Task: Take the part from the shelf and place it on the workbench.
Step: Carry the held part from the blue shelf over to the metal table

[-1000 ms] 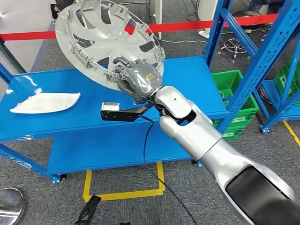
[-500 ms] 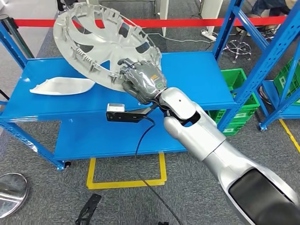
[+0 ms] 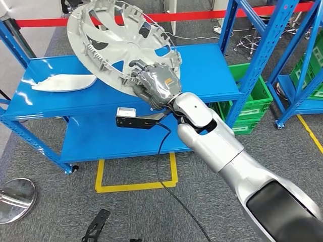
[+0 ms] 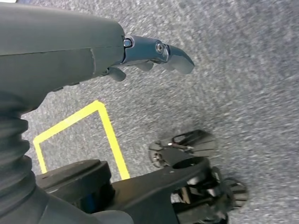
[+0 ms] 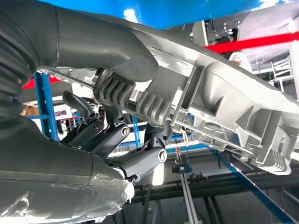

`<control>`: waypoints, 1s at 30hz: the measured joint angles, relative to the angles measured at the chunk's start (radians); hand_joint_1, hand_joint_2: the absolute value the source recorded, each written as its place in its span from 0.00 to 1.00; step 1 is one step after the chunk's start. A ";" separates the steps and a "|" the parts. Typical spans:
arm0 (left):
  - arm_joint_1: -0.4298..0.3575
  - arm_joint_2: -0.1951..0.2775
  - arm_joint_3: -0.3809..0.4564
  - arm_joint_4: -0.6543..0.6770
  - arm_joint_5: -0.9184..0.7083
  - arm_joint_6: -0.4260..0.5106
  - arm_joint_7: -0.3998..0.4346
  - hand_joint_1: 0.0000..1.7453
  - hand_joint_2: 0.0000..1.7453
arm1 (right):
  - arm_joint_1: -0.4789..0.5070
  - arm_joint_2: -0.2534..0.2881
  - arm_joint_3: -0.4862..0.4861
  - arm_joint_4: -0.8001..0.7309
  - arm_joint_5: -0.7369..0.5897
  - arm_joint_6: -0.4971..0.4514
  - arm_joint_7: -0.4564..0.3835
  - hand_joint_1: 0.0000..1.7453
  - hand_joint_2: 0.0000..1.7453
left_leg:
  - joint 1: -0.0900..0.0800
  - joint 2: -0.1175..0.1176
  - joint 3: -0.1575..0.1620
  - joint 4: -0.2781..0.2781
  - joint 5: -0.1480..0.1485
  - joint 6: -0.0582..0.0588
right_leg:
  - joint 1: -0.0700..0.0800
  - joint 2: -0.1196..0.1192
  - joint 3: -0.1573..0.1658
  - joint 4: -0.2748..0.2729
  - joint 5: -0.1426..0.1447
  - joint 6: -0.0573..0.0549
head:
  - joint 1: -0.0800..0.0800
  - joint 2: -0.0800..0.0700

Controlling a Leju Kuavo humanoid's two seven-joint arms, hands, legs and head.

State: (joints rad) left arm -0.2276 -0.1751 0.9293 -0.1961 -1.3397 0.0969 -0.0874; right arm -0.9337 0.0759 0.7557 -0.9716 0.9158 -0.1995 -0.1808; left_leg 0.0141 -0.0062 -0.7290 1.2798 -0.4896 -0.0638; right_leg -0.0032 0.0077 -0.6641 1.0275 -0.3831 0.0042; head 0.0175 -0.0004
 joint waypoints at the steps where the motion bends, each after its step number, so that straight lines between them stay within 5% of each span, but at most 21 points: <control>1: -0.001 0.000 0.000 0.000 0.000 0.000 0.000 0.00 1.00 | 0.001 0.000 -0.001 0.000 0.000 0.000 0.000 1.00 1.00 | 0.002 0.000 0.036 -0.032 0.026 -0.002 | -0.001 0.000 -0.014 0.001 0.011 0.004 | 0.000 0.000; 4: -0.007 -0.002 0.000 0.000 -0.001 0.000 0.000 0.00 1.00 | -0.001 0.000 -0.008 -0.001 0.000 -0.001 0.000 1.00 1.00 | 0.004 -0.004 0.171 -0.214 0.010 0.005 | 0.001 0.001 -0.048 0.006 0.044 0.021 | -0.001 0.000; 7: -0.003 -0.002 0.000 -0.001 -0.001 0.000 0.000 0.00 1.00 | 0.008 -0.002 -0.011 0.000 0.000 -0.002 0.000 1.00 1.00 | -0.001 -0.008 0.182 -0.276 0.002 0.036 | -0.002 0.000 -0.067 -0.006 0.076 0.036 | -0.002 0.000; 9: 0.004 -0.001 0.000 -0.001 -0.001 0.000 0.000 0.00 1.00 | 0.020 -0.005 -0.011 0.003 0.000 -0.003 -0.001 1.00 1.00 | -0.001 -0.005 0.167 -0.277 0.023 0.054 | -0.005 -0.001 -0.081 0.024 0.030 0.046 | 0.002 0.000; 12: 0.005 -0.001 0.000 -0.001 -0.001 0.000 0.000 0.00 1.00 | 0.026 -0.006 -0.011 0.005 0.000 -0.003 -0.002 1.00 1.00 | -0.004 -0.004 0.138 -0.277 0.053 0.067 | -0.005 -0.001 -0.119 0.208 -0.113 0.052 | 0.006 0.000; 14: 0.004 -0.001 0.000 -0.001 -0.001 0.000 0.000 0.00 1.00 | 0.027 -0.006 -0.011 0.005 0.000 -0.003 -0.003 1.00 1.00 | -0.006 -0.004 0.114 -0.276 0.073 0.068 | -0.005 -0.001 -0.117 0.291 -0.130 0.050 | 0.006 0.000; 15: 0.004 -0.001 0.000 -0.001 -0.001 0.000 0.000 0.00 1.00 | 0.027 -0.006 -0.011 0.005 0.001 -0.003 -0.003 1.00 1.00 | -0.006 -0.004 0.102 -0.276 0.083 0.067 | -0.004 -0.001 -0.092 0.284 -0.111 0.047 | 0.006 0.000; 17: 0.003 -0.001 0.000 -0.001 -0.002 0.000 0.000 0.00 1.00 | 0.024 -0.006 -0.012 0.004 0.002 -0.003 -0.004 1.00 1.00 | -0.007 -0.005 0.081 -0.276 0.103 0.063 | -0.001 -0.001 0.001 0.181 -0.078 0.038 | 0.006 0.000; 19: 0.002 -0.002 0.000 -0.001 -0.002 -0.001 0.000 0.00 1.00 | 0.019 -0.005 -0.013 0.004 0.004 -0.003 -0.004 1.00 1.00 | -0.007 -0.006 0.067 -0.277 0.121 0.053 | 0.005 0.000 0.091 0.052 -0.091 0.031 | 0.005 0.000; 20: 0.001 -0.003 0.000 -0.001 -0.002 -0.001 0.000 0.00 1.00 | 0.016 -0.004 -0.014 0.004 0.004 -0.003 -0.005 1.00 1.00 | -0.006 -0.005 0.063 -0.279 0.131 0.046 | 0.008 0.001 0.110 0.016 -0.100 0.029 | 0.006 0.000; 22: 0.001 -0.002 0.000 -0.001 -0.003 -0.001 0.000 0.00 1.00 | 0.013 -0.004 -0.015 0.004 0.005 -0.003 -0.007 1.00 1.00 | -0.003 -0.005 0.056 -0.286 0.150 0.033 | 0.010 0.000 0.106 0.000 -0.087 0.022 | 0.006 0.000; 24: 0.002 -0.002 0.000 -0.001 -0.003 0.000 0.000 0.00 1.00 | 0.011 -0.003 -0.015 0.004 0.006 -0.003 -0.009 1.00 1.00 | -0.003 -0.004 0.041 -0.269 0.120 0.020 | 0.006 -0.002 0.089 -0.008 -0.065 0.009 | 0.004 0.000; 27: 0.001 -0.002 0.000 -0.001 -0.002 -0.001 -0.006 0.00 1.00 | 0.010 -0.003 -0.020 0.004 -0.002 -0.003 -0.014 1.00 1.00 | -0.001 -0.003 -0.005 -0.111 -0.009 0.004 | 0.003 -0.004 0.053 -0.013 -0.035 -0.003 | 0.000 0.000; 28: 0.001 -0.002 0.000 -0.001 -0.002 -0.003 -0.009 0.00 1.00 | 0.012 -0.003 -0.023 0.004 -0.008 -0.003 -0.017 1.00 1.00 | -0.001 -0.003 -0.020 -0.048 -0.029 0.001 | 0.003 -0.004 0.040 -0.013 -0.024 -0.003 | -0.001 0.000; 30: 0.001 -0.002 0.000 -0.001 -0.001 -0.008 -0.014 0.00 1.00 | 0.017 -0.003 -0.027 0.004 -0.019 -0.004 -0.024 1.00 1.00 | 0.001 -0.002 -0.016 0.005 -0.002 -0.004 | 0.002 -0.005 0.015 -0.012 -0.003 -0.001 | -0.001 0.000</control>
State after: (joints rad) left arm -0.2263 -0.1766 0.9293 -0.1968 -1.3409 0.0891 -0.1015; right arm -0.9171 0.0729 0.7283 -0.9675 0.8969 -0.2032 -0.2047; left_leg 0.0152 -0.0085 -0.7453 1.2849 -0.4915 -0.0681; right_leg -0.0015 0.0028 -0.6492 1.0154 -0.3862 0.0031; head 0.0168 -0.0004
